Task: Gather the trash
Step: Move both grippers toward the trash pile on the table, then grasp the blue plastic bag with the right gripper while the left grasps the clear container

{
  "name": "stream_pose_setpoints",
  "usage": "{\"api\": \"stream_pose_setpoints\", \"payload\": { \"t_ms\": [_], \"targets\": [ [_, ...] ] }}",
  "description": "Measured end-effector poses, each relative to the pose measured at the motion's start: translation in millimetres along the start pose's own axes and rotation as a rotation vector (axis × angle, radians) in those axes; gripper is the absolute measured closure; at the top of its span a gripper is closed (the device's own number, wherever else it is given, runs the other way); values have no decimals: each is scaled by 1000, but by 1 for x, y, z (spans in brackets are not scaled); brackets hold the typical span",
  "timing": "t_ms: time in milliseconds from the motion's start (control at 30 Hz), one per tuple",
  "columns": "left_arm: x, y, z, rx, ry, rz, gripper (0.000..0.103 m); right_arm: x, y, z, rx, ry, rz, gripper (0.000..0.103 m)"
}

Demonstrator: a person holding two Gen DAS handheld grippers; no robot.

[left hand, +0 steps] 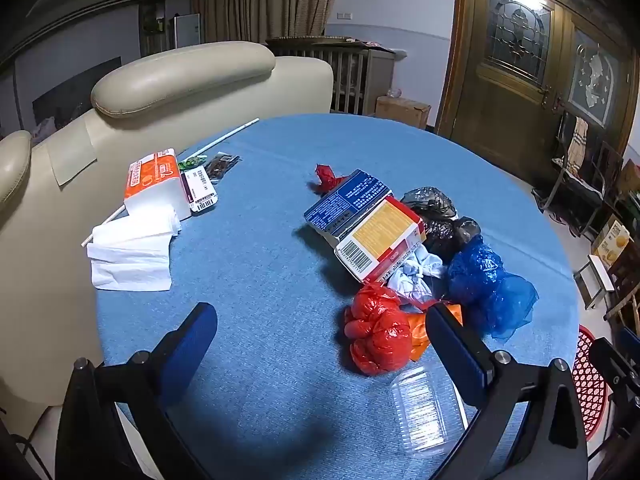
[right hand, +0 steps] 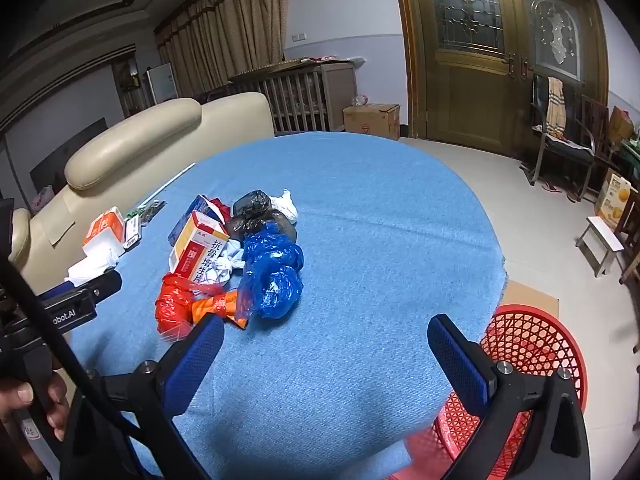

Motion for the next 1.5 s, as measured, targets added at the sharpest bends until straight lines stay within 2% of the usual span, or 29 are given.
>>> {"api": "stream_pose_setpoints", "payload": {
  "t_ms": [967,1233,1500],
  "targets": [
    [-2,0,5,-7,-1,-3,0,1,2,1,-3,6,5,0],
    [-12,8,-20,-10,50,-4,0,2,-3,2,10,7,-5,0],
    [-40,0,-44,13,94,-68,0,11,-45,-16,112,20,-48,0]
  ]
}}
Point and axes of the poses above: each gripper's, at about its wrist camera, not at the fingertips, and y roughly against the way its jaws point, z to its right, x to its top, the point moved 7 cm from there along -y, roughly the way its jaws point, and after that the axes turned 12 degrees about y, right-handed, at the moved point
